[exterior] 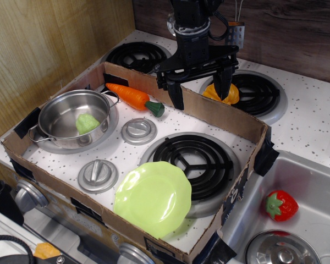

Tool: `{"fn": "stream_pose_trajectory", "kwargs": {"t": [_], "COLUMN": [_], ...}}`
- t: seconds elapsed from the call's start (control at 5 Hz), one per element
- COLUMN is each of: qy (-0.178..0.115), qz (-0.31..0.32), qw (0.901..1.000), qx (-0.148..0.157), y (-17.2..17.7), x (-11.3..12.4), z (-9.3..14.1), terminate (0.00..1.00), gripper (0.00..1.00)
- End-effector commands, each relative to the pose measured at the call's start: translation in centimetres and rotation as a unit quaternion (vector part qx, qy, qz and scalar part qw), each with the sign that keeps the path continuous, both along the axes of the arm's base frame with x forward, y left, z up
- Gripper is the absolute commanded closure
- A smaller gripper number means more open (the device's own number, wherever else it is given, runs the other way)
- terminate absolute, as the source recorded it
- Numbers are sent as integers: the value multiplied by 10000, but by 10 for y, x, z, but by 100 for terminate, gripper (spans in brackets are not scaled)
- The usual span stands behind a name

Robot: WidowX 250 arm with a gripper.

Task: Take broccoli out of pan

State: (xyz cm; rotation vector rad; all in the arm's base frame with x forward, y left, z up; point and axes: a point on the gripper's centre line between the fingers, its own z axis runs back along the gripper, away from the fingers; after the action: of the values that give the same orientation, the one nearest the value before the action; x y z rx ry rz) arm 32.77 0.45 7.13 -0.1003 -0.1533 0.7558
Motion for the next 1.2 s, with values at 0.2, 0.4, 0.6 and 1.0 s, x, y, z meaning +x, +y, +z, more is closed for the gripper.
{"fn": "stream_pose_trajectory", "kwargs": {"t": [0.2,0.4,0.6,1.0], "qy": [-112,-200,-162,-117], "qz": [163,179,68,-679], "qw": [9998,9994,9992,9939], "qx": [34,203,368,862], "y": [8,20,36,76], "x": [-5,-12,-20,-40], "z": [0,5,10,27], "terminate": [0,0,0,0], "gripper": [0,0,0,0]}}
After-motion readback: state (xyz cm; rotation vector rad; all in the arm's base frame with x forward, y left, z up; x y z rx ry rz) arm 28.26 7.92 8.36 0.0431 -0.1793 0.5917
